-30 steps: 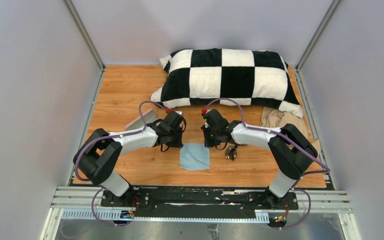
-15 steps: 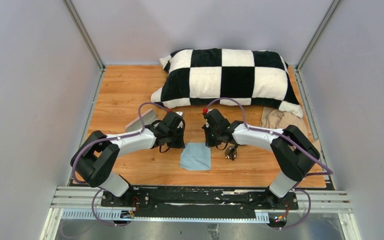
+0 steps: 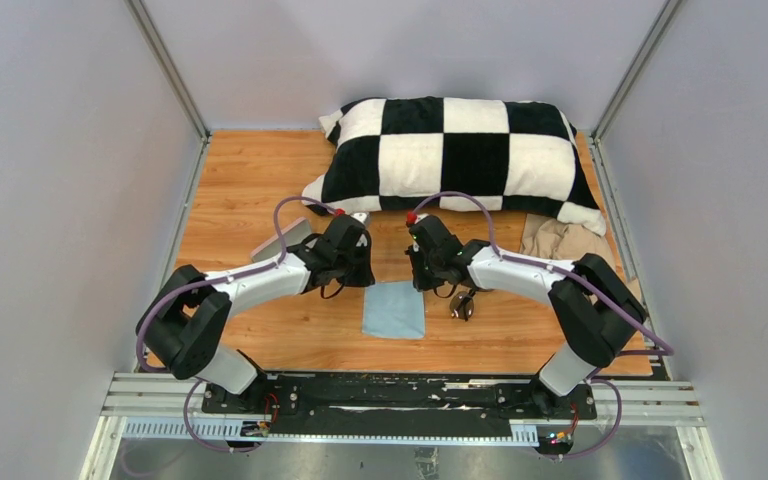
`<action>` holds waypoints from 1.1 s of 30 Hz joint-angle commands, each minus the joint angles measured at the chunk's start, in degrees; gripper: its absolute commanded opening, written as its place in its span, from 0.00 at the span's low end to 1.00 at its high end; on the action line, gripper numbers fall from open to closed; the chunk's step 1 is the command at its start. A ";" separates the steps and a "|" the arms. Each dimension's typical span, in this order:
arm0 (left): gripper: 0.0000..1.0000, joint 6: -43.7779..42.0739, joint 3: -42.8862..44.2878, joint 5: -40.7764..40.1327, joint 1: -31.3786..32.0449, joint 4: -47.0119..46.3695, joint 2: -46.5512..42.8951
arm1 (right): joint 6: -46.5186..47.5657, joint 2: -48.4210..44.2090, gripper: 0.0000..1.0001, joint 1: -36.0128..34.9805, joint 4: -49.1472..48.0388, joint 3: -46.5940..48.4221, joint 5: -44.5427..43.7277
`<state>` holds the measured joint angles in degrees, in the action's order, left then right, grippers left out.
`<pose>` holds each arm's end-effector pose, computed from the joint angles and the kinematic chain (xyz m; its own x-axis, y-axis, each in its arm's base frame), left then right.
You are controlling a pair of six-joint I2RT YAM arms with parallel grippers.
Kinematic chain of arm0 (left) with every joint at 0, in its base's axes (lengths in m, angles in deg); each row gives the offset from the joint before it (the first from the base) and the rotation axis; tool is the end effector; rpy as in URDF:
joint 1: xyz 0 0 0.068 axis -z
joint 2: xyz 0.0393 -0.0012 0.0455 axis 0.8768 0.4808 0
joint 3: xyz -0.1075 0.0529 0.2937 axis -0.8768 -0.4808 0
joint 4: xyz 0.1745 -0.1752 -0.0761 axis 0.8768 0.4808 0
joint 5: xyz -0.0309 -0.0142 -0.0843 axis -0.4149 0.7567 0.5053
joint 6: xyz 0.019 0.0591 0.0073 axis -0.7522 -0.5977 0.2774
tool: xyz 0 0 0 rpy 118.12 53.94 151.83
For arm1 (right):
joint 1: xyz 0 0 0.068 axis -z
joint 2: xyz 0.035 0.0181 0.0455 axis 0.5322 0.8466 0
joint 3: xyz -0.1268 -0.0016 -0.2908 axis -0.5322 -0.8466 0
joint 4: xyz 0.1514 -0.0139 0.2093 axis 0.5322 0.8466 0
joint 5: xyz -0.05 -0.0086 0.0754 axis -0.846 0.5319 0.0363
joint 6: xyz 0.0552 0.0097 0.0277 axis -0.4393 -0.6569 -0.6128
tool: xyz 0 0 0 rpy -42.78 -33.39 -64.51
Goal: Organize the sunglasses
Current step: Adjust the glasses cleaning cloth at the center of the board.
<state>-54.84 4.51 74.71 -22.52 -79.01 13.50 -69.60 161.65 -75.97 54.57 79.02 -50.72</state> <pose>0.2270 -0.1859 0.2162 -0.8645 -0.0253 -0.5020 0.2044 0.8947 -0.3971 0.2400 0.2320 0.2233 -0.7772 -0.2083 -0.5938 -0.4368 0.8578 0.2708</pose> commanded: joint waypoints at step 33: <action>0.50 -0.94 6.43 -2.56 -1.21 1.58 8.55 | 4.45 -3.49 0.37 8.64 3.79 1.56 -3.83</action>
<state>-54.65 9.21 73.38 -23.37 -77.64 19.62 -66.02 162.06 -68.93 56.39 82.10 -53.74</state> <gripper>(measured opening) 0.533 0.370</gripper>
